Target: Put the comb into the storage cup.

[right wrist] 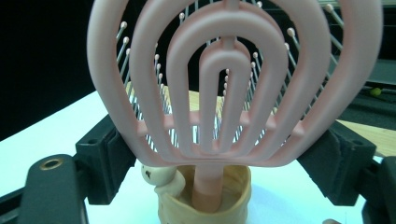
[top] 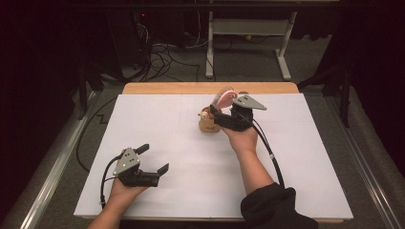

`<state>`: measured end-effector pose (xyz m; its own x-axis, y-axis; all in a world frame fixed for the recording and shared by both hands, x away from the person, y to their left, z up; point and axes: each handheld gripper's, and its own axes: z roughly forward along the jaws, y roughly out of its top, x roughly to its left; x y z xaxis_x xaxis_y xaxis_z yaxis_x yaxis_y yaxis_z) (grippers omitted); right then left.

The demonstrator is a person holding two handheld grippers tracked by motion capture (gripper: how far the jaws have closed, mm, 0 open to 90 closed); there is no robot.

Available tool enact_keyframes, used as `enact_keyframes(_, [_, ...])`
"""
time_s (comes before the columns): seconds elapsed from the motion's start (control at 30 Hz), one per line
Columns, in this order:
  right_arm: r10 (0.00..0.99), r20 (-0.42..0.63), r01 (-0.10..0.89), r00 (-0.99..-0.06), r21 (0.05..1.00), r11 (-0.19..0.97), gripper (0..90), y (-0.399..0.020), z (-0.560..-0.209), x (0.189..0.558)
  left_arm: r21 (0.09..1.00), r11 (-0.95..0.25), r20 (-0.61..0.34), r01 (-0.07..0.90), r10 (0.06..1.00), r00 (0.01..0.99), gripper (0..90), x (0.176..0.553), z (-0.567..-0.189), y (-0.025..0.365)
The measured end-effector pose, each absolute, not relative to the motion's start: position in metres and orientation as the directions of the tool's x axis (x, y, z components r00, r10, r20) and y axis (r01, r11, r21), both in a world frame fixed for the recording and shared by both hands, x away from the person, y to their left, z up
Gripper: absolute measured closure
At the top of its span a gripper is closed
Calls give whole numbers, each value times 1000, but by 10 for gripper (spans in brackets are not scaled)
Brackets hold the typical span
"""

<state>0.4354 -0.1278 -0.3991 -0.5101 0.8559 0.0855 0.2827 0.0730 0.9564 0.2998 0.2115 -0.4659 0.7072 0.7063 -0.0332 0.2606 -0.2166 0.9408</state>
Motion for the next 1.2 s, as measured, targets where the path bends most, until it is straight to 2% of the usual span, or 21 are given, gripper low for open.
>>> enact_keyframes(1.2, [851,129,334,-510,941,58,187,-153,-417,408,938,-221,-41,267,694,718,0,300,-468,208])
